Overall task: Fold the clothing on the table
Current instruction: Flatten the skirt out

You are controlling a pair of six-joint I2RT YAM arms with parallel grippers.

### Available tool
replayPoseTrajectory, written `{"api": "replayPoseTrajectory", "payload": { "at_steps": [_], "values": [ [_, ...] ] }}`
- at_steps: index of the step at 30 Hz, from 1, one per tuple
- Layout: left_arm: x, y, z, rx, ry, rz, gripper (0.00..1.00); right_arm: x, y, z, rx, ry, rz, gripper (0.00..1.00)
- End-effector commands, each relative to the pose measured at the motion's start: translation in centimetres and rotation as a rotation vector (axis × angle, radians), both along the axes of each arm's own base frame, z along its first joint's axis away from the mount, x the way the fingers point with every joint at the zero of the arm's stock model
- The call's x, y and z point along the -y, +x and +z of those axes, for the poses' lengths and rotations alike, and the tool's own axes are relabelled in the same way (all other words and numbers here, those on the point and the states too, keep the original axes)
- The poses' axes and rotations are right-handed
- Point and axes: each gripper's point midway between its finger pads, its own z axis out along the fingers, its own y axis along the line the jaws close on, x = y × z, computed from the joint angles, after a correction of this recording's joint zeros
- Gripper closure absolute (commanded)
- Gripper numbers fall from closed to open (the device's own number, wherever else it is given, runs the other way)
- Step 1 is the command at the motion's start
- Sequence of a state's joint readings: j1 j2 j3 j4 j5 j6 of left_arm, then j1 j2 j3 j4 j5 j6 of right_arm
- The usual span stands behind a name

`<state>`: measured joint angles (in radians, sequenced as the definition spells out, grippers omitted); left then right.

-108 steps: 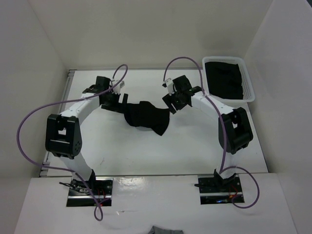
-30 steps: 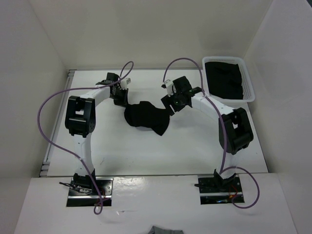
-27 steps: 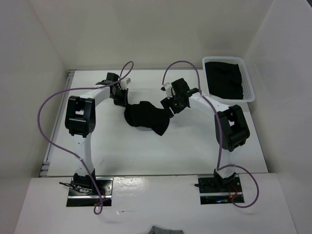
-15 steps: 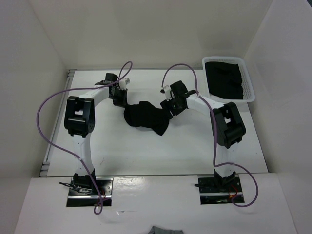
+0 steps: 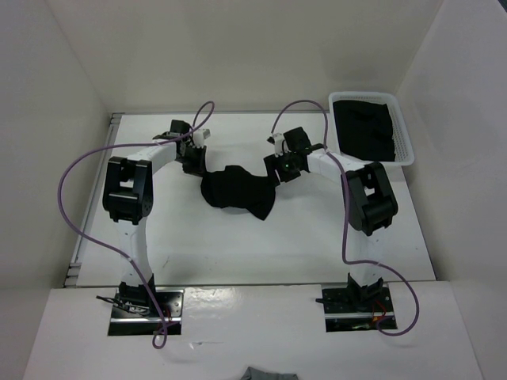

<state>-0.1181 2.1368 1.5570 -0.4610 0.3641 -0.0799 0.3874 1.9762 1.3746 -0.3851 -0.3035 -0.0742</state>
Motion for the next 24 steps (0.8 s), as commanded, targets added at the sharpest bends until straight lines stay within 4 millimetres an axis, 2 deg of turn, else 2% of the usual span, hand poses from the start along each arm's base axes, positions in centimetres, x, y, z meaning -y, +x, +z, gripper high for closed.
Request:
{"api": "replayPoseTrajectory", "payload": {
  "at_steps": [1,6,16,24],
  "values": [
    [-0.3,-0.8,0.9,-0.005,-0.003,-0.008,1.00,-1.1,1.9,1.6,0.041,0.081,-0.024,0.33],
    [-0.8,-1.0,1.1,-0.005,-0.003,0.001,1.00,-0.7,3.1,2.0,0.084,0.082,-0.044,0.33],
    [-1.1,-1.3,1.2,-0.015,-0.010,0.006,1.00,-0.6,4.0,-0.1,0.065,0.079,-0.060,0.38],
    [-1.0,-1.6,1.2,-0.025,-0.018,0.002,1.00,-0.7,5.1,0.2,0.077,0.098,-0.071,0.39]
  ]
}}
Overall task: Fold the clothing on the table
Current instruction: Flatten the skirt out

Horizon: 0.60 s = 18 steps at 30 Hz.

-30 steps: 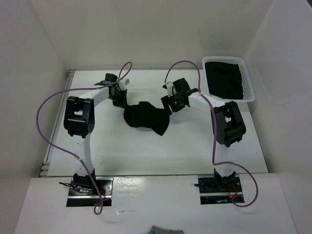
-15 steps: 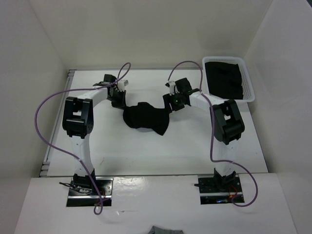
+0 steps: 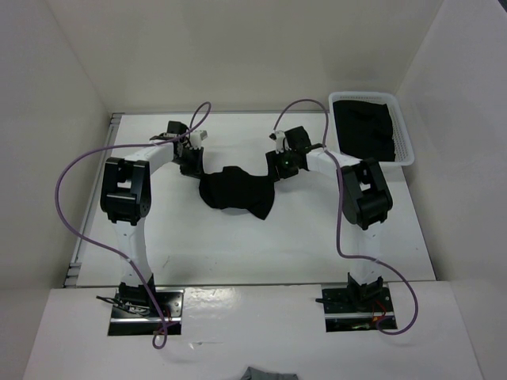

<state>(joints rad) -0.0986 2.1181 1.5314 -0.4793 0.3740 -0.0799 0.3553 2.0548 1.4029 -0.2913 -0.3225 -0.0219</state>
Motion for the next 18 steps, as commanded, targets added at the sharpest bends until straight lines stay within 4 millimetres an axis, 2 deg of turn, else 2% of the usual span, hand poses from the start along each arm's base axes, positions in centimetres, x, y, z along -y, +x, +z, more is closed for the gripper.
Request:
{"api": "replayPoseTrajectory", "payload": {
  "at_steps": [1,5,11,18],
  "values": [
    [-0.1,-0.7,1.2,0.001,-0.012,-0.013,1.00,-0.7,2.4,1.2,0.060,0.042,-0.011,0.41],
    [0.0,-0.8,1.2,0.001,-0.020,-0.017,1.00,-1.2,2.6,1.5,0.056,0.064,-0.004,0.44],
    [0.0,-0.8,1.2,0.001,-0.020,-0.017,1.00,-1.4,2.3,0.7,0.033,0.073,0.008,0.47],
    [0.0,-0.8,1.2,0.005,-0.017,-0.024,1.00,-1.5,2.0,0.6,0.025,0.072,0.020,0.63]
  ]
}}
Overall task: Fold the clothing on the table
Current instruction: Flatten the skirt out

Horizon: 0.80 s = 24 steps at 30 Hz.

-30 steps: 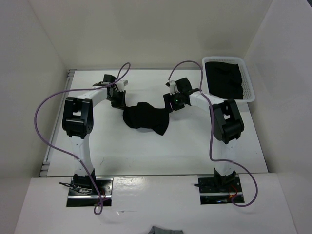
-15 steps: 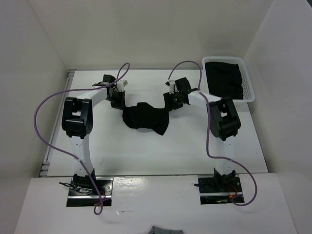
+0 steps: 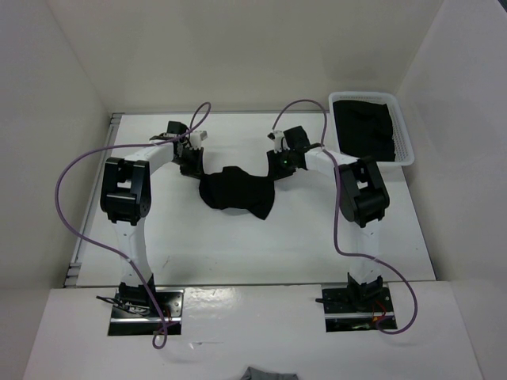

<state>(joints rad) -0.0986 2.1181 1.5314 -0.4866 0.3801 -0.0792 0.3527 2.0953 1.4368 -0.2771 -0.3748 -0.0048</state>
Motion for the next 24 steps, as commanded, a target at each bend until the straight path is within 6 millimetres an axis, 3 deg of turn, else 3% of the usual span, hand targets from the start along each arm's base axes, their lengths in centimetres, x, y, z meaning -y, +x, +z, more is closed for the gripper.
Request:
{"api": "replayPoseTrajectory", "payload": {
  "at_steps": [1,3,4,7,12,16,17,21,23,24],
  "values": [
    [-0.1,-0.6,1.2,0.012,-0.012,-0.021,1.00,-0.8,1.3,0.9,0.041,0.023,0.012,0.66],
    [0.1,-0.6,1.3,0.011,-0.021,-0.025,1.00,-0.7,1.1,0.8,0.039,0.016,0.020,0.73],
    [0.1,-0.6,1.3,0.011,-0.021,-0.025,1.00,-0.8,1.2,1.3,0.049,0.020,0.020,0.82],
    [0.2,-0.5,2.1,0.034,-0.027,-0.038,1.00,-0.8,1.5,2.8,0.078,0.025,0.027,0.97],
    [0.3,-0.2,4.7,0.095,-0.037,-0.051,1.00,-0.8,1.7,6.3,0.139,0.035,0.040,1.00],
    [0.7,-0.3,8.6,0.188,-0.035,-0.078,1.00,-0.7,2.0,10.6,0.224,0.018,0.053,1.00],
    [1.2,-0.2,9.6,0.214,-0.037,-0.089,1.00,-0.9,2.0,12.5,0.269,0.003,0.054,1.00],
    [2.2,-0.6,14.9,0.348,-0.037,-0.119,1.00,-1.5,0.5,16.1,0.334,-0.025,0.085,1.00],
    [3.3,-1.2,16.6,0.388,-0.038,-0.142,1.00,-1.5,-0.2,17.5,0.354,-0.030,0.093,1.00],
    [3.6,-1.7,18.4,0.431,-0.044,-0.151,1.00,-1.7,-0.8,19.3,0.401,-0.028,0.104,1.00]
  ]
}}
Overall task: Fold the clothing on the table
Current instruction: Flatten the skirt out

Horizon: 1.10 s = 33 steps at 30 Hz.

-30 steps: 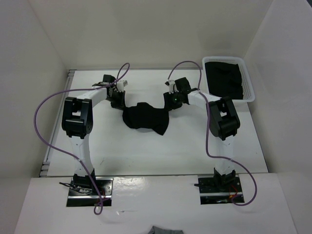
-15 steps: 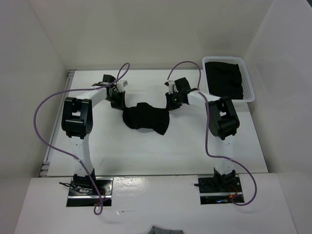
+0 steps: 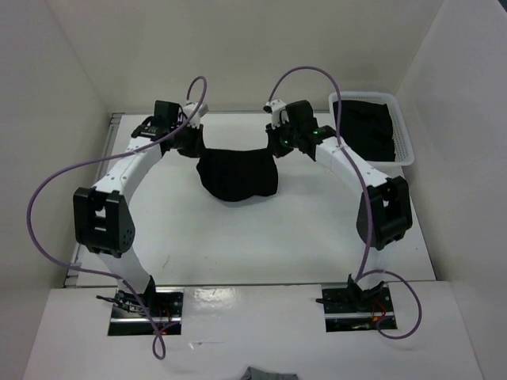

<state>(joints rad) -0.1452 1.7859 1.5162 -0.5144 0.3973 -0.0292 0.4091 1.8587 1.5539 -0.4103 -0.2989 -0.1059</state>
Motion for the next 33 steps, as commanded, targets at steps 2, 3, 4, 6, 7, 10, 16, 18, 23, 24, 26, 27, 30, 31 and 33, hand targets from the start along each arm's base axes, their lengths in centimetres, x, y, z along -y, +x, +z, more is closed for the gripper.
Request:
{"api": "replayPoseTrajectory", "payload": {
  "at_steps": [2,3,4,6,7,10,16,18,23,24,26,27,30,31,33],
  "values": [
    [1.7,-1.2,6.4,0.176,0.007,-0.061,1.00,-0.2,-2.1,7.5,0.155,-0.017,0.033,1.00],
    [2.1,-2.2,8.1,0.222,0.004,-0.079,1.00,-0.3,-2.8,9.6,0.205,-0.008,0.042,1.00],
    [1.8,-2.4,8.6,0.247,0.019,-0.073,1.00,0.2,-3.1,10.4,0.221,-0.012,0.028,1.00],
    [1.6,-3.8,11.3,0.319,0.020,-0.080,1.00,0.6,-4.5,12.9,0.272,0.000,0.032,1.00],
    [1.5,-4.3,12.1,0.346,0.015,-0.079,1.00,0.9,-4.8,14.0,0.300,0.005,0.036,1.00],
    [0.5,-6.4,14.7,0.437,0.030,-0.066,1.00,2.5,-6.4,16.9,0.382,-0.005,0.018,1.00],
    [-1.2,-11.8,20.0,0.651,0.029,-0.052,1.00,5.6,-10.4,21.1,0.515,-0.010,-0.001,1.00],
    [-1.9,-14.0,22.3,0.726,0.030,-0.042,1.00,5.9,-12.2,21.9,0.534,0.000,0.039,1.00],
    [-3.0,-18.2,25.6,0.814,0.011,-0.049,1.00,7.5,-17.6,26.3,0.655,0.089,0.136,1.00],
    [-3.4,-18.7,26.0,0.824,0.011,-0.040,1.00,8.1,-17.9,26.8,0.664,0.092,0.129,1.00],
    [-3.6,-20.2,27.3,0.865,-0.001,-0.048,1.00,8.5,-19.5,28.2,0.699,0.117,0.147,1.00],
    [-3.6,-20.9,28.1,0.891,-0.008,-0.055,1.00,8.7,-20.1,28.9,0.713,0.125,0.152,1.00],
    [-3.9,-22.6,29.1,0.940,-0.016,-0.060,1.00,9.2,-21.4,30.1,0.745,0.154,0.166,1.00],
    [-3.9,-22.8,28.9,0.941,-0.019,-0.066,1.00,9.3,-21.9,30.3,0.746,0.169,0.169,1.00],
    [-3.7,-22.6,27.8,0.909,-0.030,-0.076,1.00,8.8,-21.9,29.6,0.724,0.186,0.191,0.99]
  ]
}}
